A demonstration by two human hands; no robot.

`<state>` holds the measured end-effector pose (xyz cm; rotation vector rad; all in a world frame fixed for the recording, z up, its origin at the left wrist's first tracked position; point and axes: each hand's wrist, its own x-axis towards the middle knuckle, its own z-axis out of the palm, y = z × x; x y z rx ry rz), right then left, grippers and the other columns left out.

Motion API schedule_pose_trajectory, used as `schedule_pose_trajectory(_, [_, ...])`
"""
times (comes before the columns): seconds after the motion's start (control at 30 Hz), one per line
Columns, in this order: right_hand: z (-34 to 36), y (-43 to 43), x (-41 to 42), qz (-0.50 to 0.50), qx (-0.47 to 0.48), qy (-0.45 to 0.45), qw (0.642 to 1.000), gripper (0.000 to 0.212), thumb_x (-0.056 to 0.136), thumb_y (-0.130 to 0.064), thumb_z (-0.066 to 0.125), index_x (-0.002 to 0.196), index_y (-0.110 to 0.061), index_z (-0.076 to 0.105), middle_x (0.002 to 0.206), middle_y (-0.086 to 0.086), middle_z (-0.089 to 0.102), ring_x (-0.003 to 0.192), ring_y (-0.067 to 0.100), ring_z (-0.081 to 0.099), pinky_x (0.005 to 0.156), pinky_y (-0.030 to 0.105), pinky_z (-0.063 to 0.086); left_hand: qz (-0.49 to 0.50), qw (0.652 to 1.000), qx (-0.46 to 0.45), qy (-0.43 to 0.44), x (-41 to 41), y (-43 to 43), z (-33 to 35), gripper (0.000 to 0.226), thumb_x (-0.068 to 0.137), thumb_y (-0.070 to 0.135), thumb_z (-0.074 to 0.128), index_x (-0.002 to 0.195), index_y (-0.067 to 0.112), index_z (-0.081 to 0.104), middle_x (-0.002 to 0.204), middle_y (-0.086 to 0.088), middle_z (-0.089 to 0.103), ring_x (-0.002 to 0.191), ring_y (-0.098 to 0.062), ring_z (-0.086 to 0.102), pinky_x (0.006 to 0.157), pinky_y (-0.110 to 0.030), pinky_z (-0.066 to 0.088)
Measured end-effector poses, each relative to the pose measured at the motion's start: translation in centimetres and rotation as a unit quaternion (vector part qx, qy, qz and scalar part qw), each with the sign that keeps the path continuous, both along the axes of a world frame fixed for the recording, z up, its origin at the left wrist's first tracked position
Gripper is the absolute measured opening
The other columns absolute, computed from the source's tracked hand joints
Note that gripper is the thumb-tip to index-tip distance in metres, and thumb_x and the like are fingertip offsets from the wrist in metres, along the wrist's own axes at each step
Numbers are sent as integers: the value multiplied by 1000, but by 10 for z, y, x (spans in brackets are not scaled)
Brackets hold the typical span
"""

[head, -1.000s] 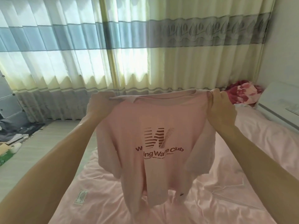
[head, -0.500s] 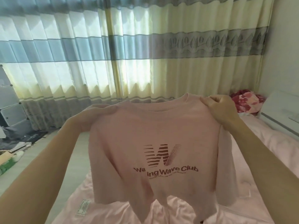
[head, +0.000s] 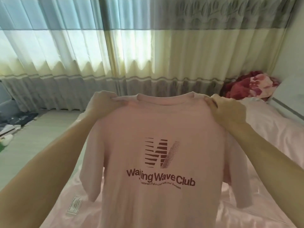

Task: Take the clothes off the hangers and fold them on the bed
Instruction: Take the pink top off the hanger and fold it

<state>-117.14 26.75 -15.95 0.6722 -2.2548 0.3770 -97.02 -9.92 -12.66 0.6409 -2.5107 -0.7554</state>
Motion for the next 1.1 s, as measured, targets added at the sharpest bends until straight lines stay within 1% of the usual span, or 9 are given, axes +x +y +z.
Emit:
schedule_pose_trajectory(0.13, [-59,-38,-80,-6,27,-5,1000,61,99,-60,30,93,-17,72,69,15,65,60,38,62,55,30,34,-1,996,-40,-80,-91,-42,-65,44,76,68,63,70,26,71,74,4,68,78,-18,64,76,-40,56])
schedule_pose_trajectory(0.3, [-154,-92,-182,-44,104,-107,988,61,102,-61,27,93,-20,71,65,6,65,54,31,57,51,25,30,-10,986,-34,-164,-208,-92,-176,54,84,62,67,55,18,53,61,0,57,67,-22,55,59,-35,40])
schedule_pose_trajectory(0.37, [-202,-114,-220,-62,120,-161,978,63,102,-62,23,95,-17,67,71,8,67,63,32,60,53,28,33,-15,977,-22,-210,-253,-110,-223,53,87,59,64,55,19,50,64,-1,56,70,-25,56,62,-36,40])
schedule_pose_trajectory(0.47, [-279,-141,-264,-69,164,-268,947,51,104,-55,22,108,-18,57,91,11,69,83,35,63,62,36,43,-45,968,-11,-246,-312,-130,-309,50,94,49,60,57,18,48,68,-5,55,78,-33,59,65,-37,40])
schedule_pose_trajectory(0.57, [-342,-149,-286,-81,178,-342,919,49,104,-54,21,105,-17,52,97,13,68,86,37,63,67,40,46,-56,959,-27,-277,-348,-135,-379,43,104,45,43,83,11,61,96,-17,62,95,-37,60,78,-41,45])
schedule_pose_trajectory(0.67, [-389,-155,-309,-85,187,-343,917,51,103,-57,21,105,-18,54,99,11,68,89,38,63,71,41,49,-38,949,-32,-312,-375,-136,-437,40,107,40,34,105,10,60,112,-19,62,105,-37,59,82,-41,42])
schedule_pose_trajectory(0.83, [-459,-169,-360,-62,195,-360,910,48,103,-56,25,103,-20,57,101,9,68,93,35,61,70,39,43,-24,940,-25,-339,-405,-145,-511,30,106,36,36,90,16,52,108,-21,65,100,-39,60,75,-40,42])
schedule_pose_trajectory(0.93, [-500,-184,-387,-49,206,-365,907,47,102,-57,28,102,-21,58,97,9,67,89,34,63,65,36,40,-12,934,-40,-356,-421,-156,-543,33,105,40,36,97,16,56,110,-17,66,101,-39,60,80,-41,46])
schedule_pose_trajectory(1.1, [-558,-203,-408,-66,233,-469,850,47,103,-60,24,112,-27,57,117,6,63,107,33,61,81,39,44,7,920,-41,-390,-432,-169,-592,36,105,45,29,101,19,54,108,-12,62,103,-35,60,77,-40,44])
